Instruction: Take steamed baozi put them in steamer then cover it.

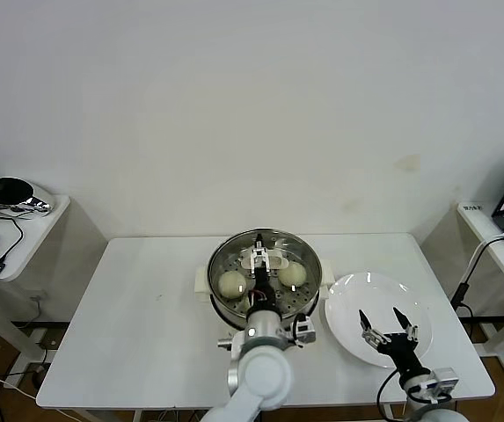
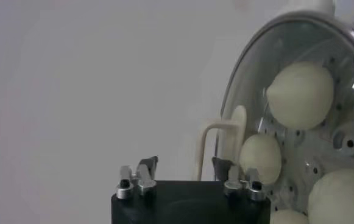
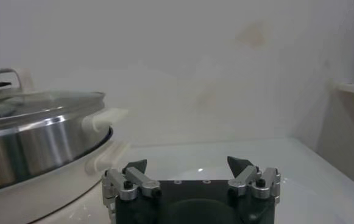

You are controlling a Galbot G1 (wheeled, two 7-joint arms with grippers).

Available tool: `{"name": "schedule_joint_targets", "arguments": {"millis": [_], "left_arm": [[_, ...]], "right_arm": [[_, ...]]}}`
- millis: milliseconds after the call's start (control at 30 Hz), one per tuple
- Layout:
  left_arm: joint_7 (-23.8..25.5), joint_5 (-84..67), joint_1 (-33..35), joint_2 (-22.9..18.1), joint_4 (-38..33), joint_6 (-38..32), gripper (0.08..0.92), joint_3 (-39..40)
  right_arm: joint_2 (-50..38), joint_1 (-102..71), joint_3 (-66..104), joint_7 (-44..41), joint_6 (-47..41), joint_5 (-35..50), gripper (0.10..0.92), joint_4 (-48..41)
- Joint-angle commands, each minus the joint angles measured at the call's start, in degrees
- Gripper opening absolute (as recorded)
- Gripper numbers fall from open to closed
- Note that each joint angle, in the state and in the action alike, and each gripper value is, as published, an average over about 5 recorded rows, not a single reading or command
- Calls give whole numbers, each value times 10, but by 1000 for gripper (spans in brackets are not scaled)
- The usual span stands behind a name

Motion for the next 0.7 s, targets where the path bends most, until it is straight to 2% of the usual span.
{"name": "schedule_joint_targets", "arguments": {"millis": [33, 233, 367, 567, 700], "left_arm": [[-2, -18, 33, 11, -65, 2, 816, 0], [-32, -80, 67, 44, -131, -16, 823, -20], [-94, -167, 91, 87, -181, -62, 823, -81], [-187, -465, 133, 146, -243, -154, 823, -246], [-202, -686, 194, 152, -239, -243, 823, -395]], "right_arm": [[0, 0, 1, 0, 2, 0, 823, -1], [0, -2, 1, 2, 5, 1, 823, 0], [-2, -5, -2, 5, 5, 1, 823, 8], [-16, -21, -14, 14, 6, 7, 823, 29], [-44, -37, -22, 38, 9, 17, 823, 41]]}}
